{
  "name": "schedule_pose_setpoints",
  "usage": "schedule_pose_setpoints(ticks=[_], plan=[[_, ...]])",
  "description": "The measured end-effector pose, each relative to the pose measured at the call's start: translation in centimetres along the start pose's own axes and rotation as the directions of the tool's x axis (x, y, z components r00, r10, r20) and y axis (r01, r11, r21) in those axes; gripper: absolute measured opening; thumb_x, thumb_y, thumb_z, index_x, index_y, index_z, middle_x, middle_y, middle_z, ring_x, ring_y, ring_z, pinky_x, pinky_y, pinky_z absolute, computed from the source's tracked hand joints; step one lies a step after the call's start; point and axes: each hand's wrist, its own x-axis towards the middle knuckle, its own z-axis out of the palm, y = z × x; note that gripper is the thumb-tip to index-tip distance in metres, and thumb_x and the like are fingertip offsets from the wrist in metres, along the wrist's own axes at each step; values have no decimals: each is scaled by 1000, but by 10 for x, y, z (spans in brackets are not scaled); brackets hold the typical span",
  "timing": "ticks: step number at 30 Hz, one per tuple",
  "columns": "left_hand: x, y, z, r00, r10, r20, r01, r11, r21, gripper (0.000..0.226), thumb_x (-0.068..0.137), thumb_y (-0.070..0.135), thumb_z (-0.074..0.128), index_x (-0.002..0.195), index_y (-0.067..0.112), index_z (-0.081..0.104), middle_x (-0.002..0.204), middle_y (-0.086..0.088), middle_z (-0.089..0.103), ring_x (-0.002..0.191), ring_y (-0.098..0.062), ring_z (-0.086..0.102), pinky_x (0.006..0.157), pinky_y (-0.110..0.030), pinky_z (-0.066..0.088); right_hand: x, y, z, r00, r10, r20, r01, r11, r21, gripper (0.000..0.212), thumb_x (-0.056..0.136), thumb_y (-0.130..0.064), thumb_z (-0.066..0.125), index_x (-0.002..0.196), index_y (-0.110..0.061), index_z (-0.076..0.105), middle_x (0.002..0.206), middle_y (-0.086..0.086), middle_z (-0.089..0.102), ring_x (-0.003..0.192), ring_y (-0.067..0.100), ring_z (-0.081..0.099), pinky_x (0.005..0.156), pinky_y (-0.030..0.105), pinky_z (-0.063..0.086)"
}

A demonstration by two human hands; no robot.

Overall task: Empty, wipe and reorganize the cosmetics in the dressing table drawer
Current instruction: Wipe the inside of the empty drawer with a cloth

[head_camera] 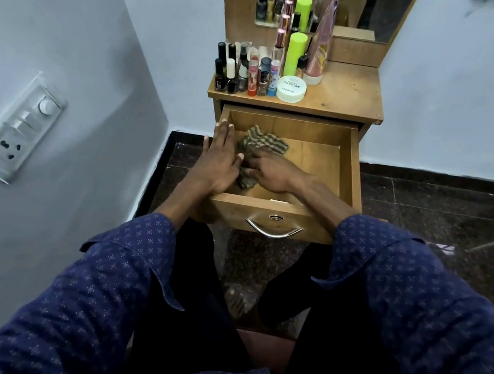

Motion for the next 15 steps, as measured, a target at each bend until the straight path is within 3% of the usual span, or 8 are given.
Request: schedule_pose_setpoints(ticks=[2, 3, 5, 8, 11, 15], plan=[[0, 0, 2, 1000, 4, -2, -4, 1000, -17, 72, 113, 33, 33, 166, 5, -8, 174, -12, -16, 161, -25, -14, 131, -49, -5, 1, -8, -10, 998, -53, 28, 52, 998, 36, 26, 102, -23, 58, 116, -7, 72, 127, 12, 66, 108, 25, 62, 96, 37, 51], [0, -1, 3, 1000, 6, -5, -6, 1000, -23, 71, 113, 34, 31, 166, 5, -7, 174, -12, -15, 161, -24, -14, 131, -49, -4, 4, -10, -12, 997, -64, 31, 63, 998, 26, 18, 98, -20, 64, 105, -6, 74, 109, 10, 70, 93, 22, 62, 86, 35, 52], [1, -4, 3, 1000, 9, -18, -9, 999, -32, 69, 113, 35, 30, 166, 5, -4, 174, -12, -14, 161, -24, -14, 131, -47, -5, 8, -9, -10, 996, -88, 25, 89, 996, -12, 20, 90, -28, 77, 98, -10, 76, 95, 2, 70, 83, 17, 59, 73, 30, 49], [0, -10, 1, 999, 13, -34, -13, 1000, -17, 70, 113, 32, 32, 166, 3, -4, 174, -14, -13, 161, -26, -13, 130, -44, -6, 15, -3, -8, 988, -150, -39, 150, 989, -3, 29, 85, -41, 81, 106, -23, 76, 105, -4, 69, 92, 14, 59, 73, 26, 43], [3, -12, -4, 999, 37, -20, -37, 999, 15, 73, 111, 23, 38, 165, 1, -6, 173, -16, -15, 161, -28, -14, 129, -42, -6, 33, 5, -20, 985, -85, -153, 79, 996, -46, 31, 91, -43, 73, 117, -27, 69, 123, 1, 67, 109, 22, 64, 85, 35, 53], [3, -6, -1, 999, 43, -20, -43, 999, 26, 72, 109, 16, 38, 165, 0, -5, 173, -18, -13, 161, -30, -12, 130, -43, -4, 32, 0, -21, 988, -41, -151, 44, 999, 15, 25, 91, -31, 75, 112, -19, 69, 116, 6, 70, 104, 25, 67, 86, 33, 54]])
